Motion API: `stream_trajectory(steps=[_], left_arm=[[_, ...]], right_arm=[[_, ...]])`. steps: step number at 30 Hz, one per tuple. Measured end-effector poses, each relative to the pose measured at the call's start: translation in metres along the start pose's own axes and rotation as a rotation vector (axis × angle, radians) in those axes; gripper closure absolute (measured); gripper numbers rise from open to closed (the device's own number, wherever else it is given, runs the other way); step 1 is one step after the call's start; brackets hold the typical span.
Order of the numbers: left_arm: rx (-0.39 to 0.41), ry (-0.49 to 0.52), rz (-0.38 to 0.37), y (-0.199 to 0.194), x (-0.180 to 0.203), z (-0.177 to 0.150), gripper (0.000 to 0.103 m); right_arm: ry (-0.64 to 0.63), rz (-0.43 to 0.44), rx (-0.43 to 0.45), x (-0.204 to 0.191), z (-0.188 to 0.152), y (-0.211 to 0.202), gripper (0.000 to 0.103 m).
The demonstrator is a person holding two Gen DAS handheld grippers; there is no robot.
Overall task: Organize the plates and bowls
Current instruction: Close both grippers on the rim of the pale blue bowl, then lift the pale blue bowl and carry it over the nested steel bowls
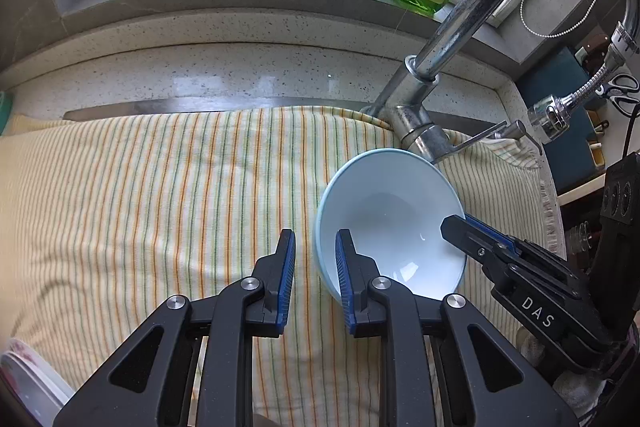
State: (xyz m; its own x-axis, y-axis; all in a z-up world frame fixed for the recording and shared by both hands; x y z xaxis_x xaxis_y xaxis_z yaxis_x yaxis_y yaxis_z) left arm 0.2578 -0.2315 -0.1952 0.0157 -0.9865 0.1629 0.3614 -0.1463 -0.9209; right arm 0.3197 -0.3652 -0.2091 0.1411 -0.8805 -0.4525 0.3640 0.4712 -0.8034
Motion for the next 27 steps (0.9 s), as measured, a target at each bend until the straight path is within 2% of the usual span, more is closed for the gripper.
stream_trajectory(steps=[6,17,27], left_arm=[[-0.003,0.008,-0.008,0.003,0.000,0.002,0.095],[-0.016,0.014,-0.010,0.006,0.003,0.001,0.096],[0.009,0.029,-0.032,-0.010,0.005,0.001,0.096]], right_arm=[[0.006,0.004,-0.011,-0.001,0.001,0.003,0.096],[0.019,-0.007,-0.018,-0.003,0.003,0.003,0.096],[0.064,-0.005,-0.007,-0.002,0.003,-0.006,0.098]])
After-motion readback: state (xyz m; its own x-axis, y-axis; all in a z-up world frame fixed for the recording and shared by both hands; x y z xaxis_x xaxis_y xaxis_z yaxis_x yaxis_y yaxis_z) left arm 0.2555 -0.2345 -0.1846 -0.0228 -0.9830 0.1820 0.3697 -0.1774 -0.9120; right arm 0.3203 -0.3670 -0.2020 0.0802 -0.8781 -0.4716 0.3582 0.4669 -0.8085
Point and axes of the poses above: each gripper's, at about its wrist camera, not at the fingertips, and y roughly the way its jaws point, x to its right, z to its top, the point moved 6 cm from there along y, roughly the way its jaws point, and after that the axes turned 4 degrees about z, right-handed, at the moved point
